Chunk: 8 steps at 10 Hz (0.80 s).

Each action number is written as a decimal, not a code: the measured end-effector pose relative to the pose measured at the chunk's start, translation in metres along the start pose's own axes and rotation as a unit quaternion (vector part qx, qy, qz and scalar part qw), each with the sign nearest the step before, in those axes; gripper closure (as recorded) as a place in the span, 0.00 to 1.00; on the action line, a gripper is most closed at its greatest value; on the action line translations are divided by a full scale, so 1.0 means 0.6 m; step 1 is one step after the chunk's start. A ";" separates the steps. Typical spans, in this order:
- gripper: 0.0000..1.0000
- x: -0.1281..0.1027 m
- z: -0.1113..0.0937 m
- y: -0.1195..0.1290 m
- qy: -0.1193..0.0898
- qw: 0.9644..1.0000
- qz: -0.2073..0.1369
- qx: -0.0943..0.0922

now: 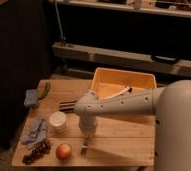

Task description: Place fork in table surface

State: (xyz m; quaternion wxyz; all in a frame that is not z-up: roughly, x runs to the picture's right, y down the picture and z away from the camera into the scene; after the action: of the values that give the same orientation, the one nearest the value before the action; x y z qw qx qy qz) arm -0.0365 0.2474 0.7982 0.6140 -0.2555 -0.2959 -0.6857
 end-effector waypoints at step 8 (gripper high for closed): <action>1.00 -0.001 -0.011 0.006 -0.004 1.000 0.007 0.009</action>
State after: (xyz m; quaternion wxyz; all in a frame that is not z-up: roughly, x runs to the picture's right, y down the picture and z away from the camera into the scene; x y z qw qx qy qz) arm -0.0327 0.2426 0.7936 0.6199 -0.2545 -0.3026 -0.6777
